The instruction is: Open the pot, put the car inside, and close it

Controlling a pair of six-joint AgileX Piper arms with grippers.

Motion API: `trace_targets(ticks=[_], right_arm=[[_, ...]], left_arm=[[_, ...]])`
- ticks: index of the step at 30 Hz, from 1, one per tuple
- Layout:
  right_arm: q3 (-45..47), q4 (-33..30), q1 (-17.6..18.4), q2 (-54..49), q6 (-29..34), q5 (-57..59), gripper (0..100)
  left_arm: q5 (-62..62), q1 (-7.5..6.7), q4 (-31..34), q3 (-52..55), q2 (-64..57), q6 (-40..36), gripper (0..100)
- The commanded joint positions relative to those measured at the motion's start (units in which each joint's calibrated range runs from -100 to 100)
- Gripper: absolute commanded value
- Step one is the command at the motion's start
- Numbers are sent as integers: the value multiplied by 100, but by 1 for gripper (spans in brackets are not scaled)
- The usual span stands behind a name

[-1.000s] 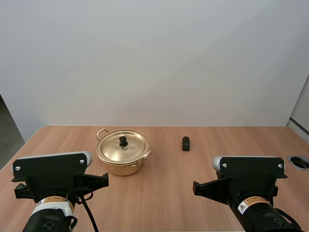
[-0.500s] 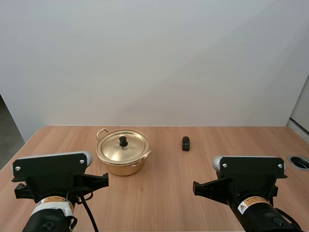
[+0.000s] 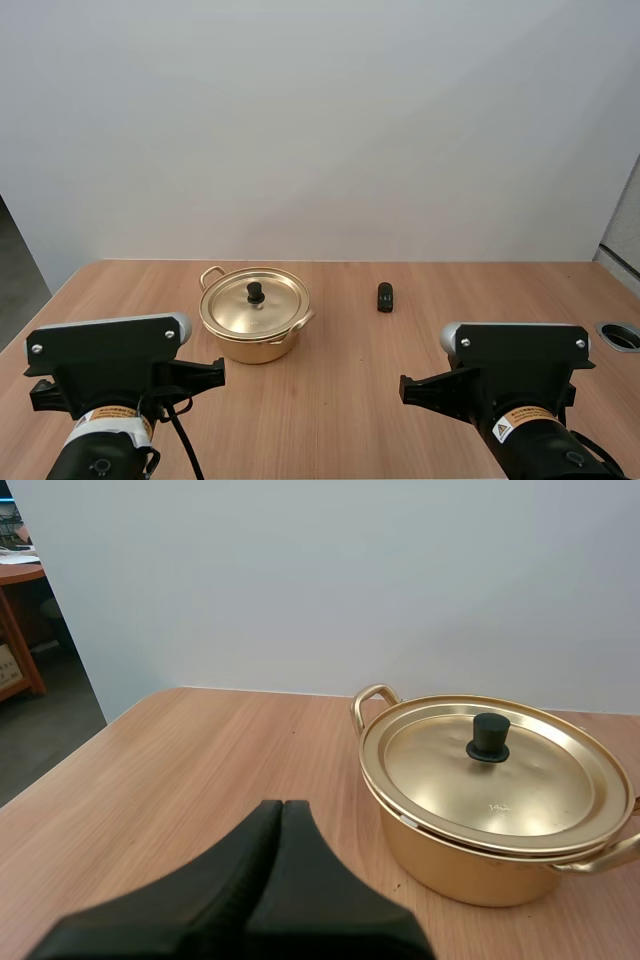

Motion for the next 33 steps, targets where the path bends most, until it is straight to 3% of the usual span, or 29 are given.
trace_targets(ticks=[1, 5, 11, 14, 21, 24, 28, 30, 33], right_arm=[[0, -2, -4, 0, -1, -1, 0], [0, -150, -4, 0, -1, -17, 0], [0, -1590, -4, 0, -1, -321, 0], [-295, -2283, -4, 0, -1, -518, 0], [-1582, -2342, -4, 0, -1, -316, 0], [-2379, -1956, -11, 0, -1, 489, 0], [-2930, -885, -11, 0, -259, 896, 0], [-2955, -282, -11, 0, -804, 997, 0], [-2955, 989, -11, 156, -2132, 1683, 0]], left_arm=[[-2, -3, -15, 0, 4, -1, 0], [-2, -3, -15, 0, 4, -1, 0], [-596, -3, 675, -218, 4, -1, 0], [-609, -3, 701, -761, 4, -1, 0], [165, -3, 576, -1968, 4, 26, 0], [933, 12, 311, -2222, 4, 70, 0], [1207, 27, 285, -2254, 4, 561, 0], [783, 27, 47, -2254, 4, 1253, 0], [872, 27, -1044, -2414, 102, 2311, 0]])
